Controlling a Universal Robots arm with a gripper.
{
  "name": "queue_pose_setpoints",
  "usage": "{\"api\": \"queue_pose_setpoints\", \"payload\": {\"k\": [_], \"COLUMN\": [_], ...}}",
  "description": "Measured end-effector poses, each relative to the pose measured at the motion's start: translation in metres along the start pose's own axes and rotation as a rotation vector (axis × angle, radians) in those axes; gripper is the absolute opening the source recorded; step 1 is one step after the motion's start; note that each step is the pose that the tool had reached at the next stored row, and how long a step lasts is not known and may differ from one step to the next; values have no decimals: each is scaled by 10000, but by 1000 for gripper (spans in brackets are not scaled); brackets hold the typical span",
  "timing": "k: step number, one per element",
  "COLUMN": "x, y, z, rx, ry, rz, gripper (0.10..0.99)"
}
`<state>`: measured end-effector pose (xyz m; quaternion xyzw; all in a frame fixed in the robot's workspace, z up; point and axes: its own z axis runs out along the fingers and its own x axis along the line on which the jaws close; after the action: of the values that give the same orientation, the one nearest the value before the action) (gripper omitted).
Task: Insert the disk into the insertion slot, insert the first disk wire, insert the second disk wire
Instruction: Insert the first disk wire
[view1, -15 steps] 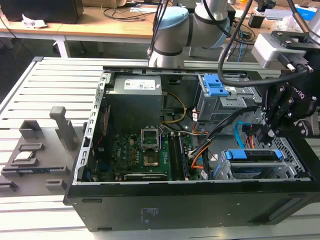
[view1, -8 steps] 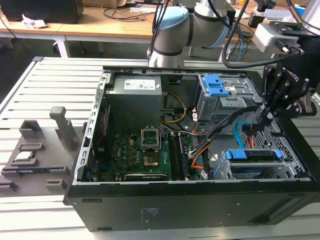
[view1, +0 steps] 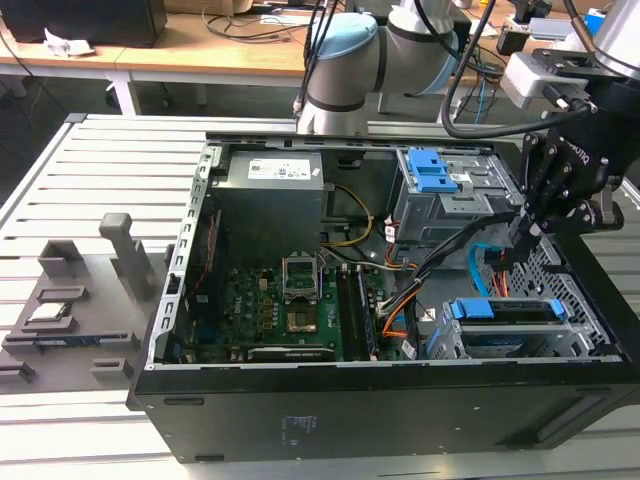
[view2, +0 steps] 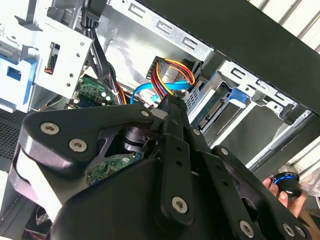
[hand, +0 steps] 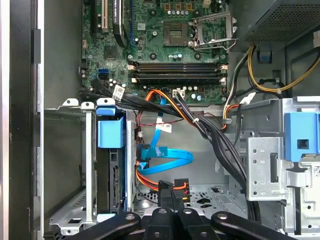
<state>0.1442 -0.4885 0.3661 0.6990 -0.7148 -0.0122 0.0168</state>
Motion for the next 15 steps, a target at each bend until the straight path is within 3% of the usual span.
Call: {"api": "queue_pose_setpoints", "payload": {"k": [1,5,7,9,12,15], "x": [0,0,-1,-1,-1,1], "y": [0,0,0,-1,-2,-2], "z": [0,0,3,24,126,152], "rx": [0,0,0,2,3,5], "ry": [0,4,8,79,134,219], "rz": [0,0,0,3,5,9], "gripper": [106,361,361,361,361,361]}}
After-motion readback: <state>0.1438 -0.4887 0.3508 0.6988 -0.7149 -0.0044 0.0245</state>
